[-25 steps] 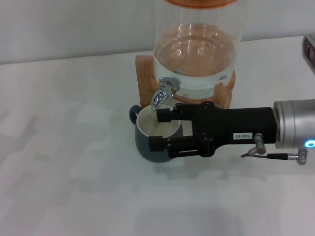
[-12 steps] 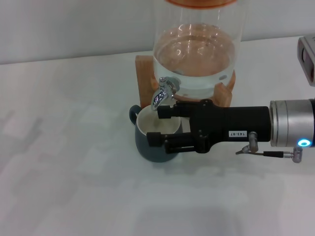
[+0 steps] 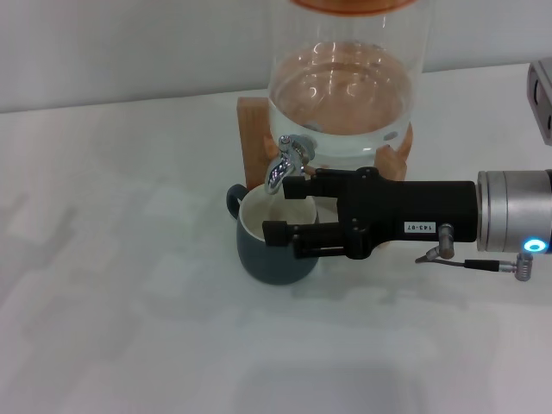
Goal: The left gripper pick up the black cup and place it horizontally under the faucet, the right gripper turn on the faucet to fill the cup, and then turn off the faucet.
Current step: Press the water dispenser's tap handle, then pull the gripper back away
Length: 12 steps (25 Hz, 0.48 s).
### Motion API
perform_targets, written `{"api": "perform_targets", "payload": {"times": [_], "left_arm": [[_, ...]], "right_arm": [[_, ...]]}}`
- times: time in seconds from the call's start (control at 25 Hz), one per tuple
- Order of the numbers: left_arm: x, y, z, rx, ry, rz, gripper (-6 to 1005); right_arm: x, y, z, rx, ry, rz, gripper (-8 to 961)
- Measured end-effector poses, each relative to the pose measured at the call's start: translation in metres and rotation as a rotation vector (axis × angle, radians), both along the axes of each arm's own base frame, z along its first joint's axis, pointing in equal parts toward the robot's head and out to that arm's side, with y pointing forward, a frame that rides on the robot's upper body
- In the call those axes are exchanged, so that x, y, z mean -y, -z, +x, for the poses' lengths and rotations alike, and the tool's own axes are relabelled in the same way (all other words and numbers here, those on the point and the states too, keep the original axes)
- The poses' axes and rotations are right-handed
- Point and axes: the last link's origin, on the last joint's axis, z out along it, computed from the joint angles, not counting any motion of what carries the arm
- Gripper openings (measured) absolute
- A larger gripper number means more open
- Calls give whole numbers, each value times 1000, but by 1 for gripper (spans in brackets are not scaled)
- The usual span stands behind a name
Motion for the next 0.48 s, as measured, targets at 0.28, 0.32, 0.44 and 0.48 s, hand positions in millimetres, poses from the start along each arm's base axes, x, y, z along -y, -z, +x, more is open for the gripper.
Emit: {"api": "perform_targets", "payload": {"times": [0.28, 0.32, 0.44, 0.48], "left_arm": [[0, 0, 0, 0, -1, 1, 893], [0, 0, 0, 0, 0, 1, 893], [0, 0, 0, 0, 0, 0, 893], [0, 0, 0, 0, 0, 0, 893]], "right_arm": [[0, 0, 0, -1, 1, 1, 808], [0, 0, 0, -1, 2, 1, 808], [0, 1, 0, -2, 4, 1, 808], [0, 1, 0, -2, 4, 0, 808]]}}
